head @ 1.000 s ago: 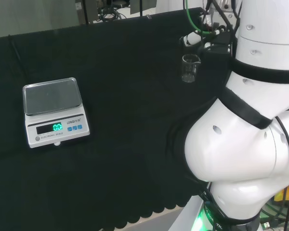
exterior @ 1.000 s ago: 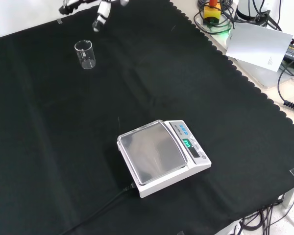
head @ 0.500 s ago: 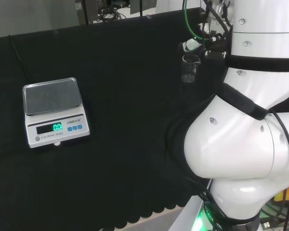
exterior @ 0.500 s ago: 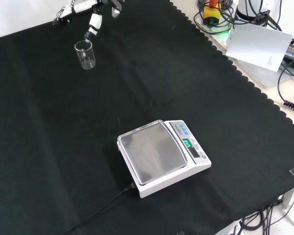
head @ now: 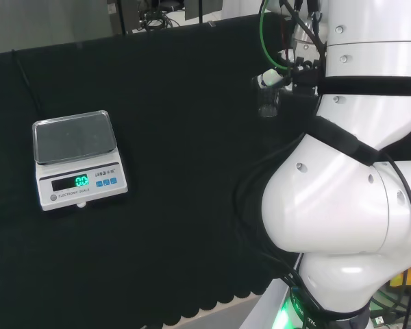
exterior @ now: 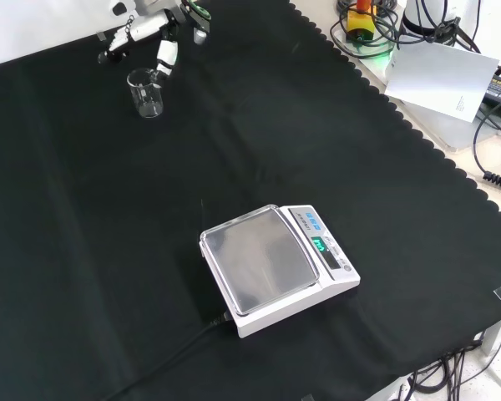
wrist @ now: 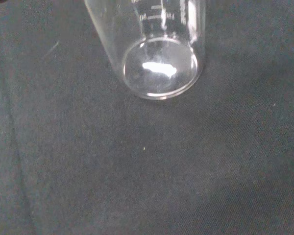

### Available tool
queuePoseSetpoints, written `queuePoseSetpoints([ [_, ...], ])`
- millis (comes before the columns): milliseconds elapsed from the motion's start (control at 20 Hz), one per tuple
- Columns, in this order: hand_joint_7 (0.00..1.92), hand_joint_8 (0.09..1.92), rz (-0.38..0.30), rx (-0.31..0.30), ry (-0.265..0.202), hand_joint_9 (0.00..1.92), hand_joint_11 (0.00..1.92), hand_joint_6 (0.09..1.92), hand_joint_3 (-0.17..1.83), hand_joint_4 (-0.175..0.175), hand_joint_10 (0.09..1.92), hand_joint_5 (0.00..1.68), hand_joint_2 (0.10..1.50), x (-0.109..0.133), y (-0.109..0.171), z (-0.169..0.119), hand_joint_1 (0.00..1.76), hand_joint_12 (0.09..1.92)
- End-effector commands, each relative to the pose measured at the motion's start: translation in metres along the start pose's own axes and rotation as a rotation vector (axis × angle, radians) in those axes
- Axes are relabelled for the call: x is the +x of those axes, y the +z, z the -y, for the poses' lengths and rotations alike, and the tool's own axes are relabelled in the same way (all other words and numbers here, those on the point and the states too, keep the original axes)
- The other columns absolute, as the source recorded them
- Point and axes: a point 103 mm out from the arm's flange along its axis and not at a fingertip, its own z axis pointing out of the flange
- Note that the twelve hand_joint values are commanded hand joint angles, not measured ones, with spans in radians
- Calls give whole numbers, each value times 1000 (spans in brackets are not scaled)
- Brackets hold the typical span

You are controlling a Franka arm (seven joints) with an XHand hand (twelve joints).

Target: Pick up the beaker.

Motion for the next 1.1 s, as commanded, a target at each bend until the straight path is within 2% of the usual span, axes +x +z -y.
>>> queuePoseSetpoints([
  [50,0,603,2,16,-6,95,0,87,225,-1,841,34,679,4,6,0,506,1438],
  [650,0,601,52,36,41,93,0,87,220,4,843,32,681,-8,14,-24,501,1437],
  [1100,0,611,67,56,54,100,0,87,218,6,848,48,688,-8,24,-28,522,1441],
])
